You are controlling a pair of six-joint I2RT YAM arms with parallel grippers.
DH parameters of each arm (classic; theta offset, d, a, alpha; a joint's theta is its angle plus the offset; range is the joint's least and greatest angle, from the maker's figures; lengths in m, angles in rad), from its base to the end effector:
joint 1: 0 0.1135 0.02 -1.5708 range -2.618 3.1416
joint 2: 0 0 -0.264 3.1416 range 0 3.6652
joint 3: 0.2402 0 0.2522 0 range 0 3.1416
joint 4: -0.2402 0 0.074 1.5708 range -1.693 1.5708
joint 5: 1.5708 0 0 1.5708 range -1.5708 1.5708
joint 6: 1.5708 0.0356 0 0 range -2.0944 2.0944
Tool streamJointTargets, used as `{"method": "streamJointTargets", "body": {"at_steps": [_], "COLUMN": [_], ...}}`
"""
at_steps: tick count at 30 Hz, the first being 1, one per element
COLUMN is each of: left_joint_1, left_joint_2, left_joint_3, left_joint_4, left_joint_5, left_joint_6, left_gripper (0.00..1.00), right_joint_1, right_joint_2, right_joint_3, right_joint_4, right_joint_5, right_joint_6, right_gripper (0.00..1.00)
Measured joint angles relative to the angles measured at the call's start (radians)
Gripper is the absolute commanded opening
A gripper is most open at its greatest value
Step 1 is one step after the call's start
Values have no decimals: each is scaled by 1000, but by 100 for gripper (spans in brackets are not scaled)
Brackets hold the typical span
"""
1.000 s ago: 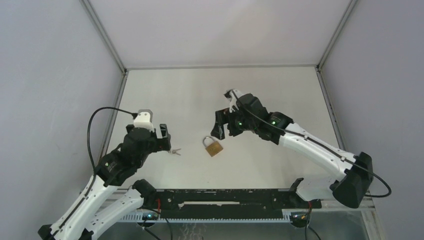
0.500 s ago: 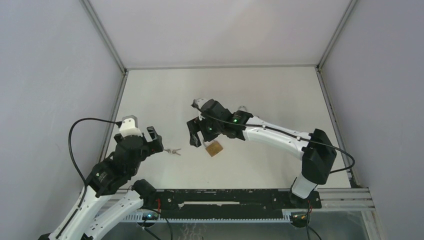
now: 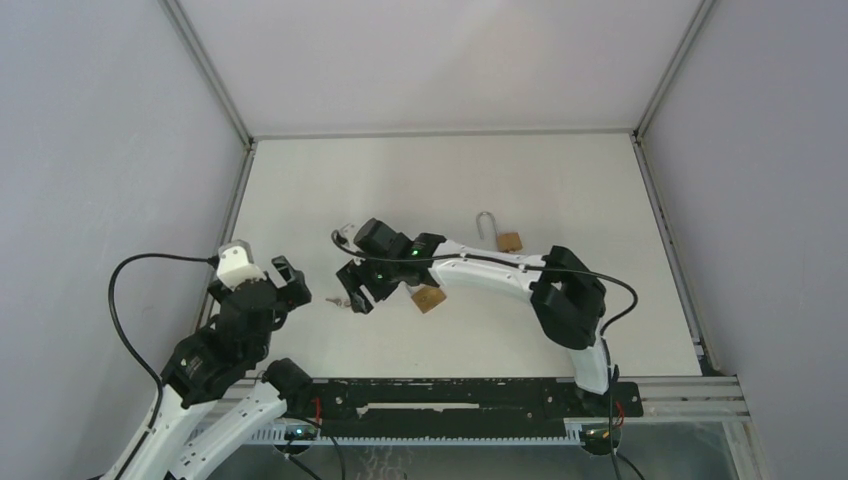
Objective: Unlock with the key
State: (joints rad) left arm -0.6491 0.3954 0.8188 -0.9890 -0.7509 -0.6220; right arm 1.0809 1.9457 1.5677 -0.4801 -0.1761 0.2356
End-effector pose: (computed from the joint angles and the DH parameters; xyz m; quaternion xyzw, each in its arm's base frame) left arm 0.0621 -0.0166 0.3169 -0.1656 0.8176 -0.0074 0.5514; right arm 0.2005 0.3892 0.2420 -0.4109 0.8388 0.2778 0.2245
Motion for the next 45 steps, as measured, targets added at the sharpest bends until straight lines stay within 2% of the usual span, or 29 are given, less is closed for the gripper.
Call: {"method": "streamJointTargets", "body": {"at_steps": [10, 16, 22, 45], "left_joint_1": [0, 0, 0, 4], "left_joint_2": [-26, -35, -35, -35], "left_joint_3": [0, 0, 0, 0], "left_joint_4": [-23, -24, -24, -24], "left_joint_5": [-43, -56, -58, -58], "left_joint_6": [-24, -28, -34, -33], "left_gripper": [94, 93, 93, 93], "right_joint_1": [6, 6, 6, 10], "right_joint_2": [180, 299, 377, 417], "right_joint_3": [43, 161, 224, 227], "right_joint_4": [139, 206, 238, 275], "right_joint_5": [-42, -48, -54, -76], "right_joint_6": [-102, -135, -139, -140], "right_gripper": [62, 57, 48, 15]}}
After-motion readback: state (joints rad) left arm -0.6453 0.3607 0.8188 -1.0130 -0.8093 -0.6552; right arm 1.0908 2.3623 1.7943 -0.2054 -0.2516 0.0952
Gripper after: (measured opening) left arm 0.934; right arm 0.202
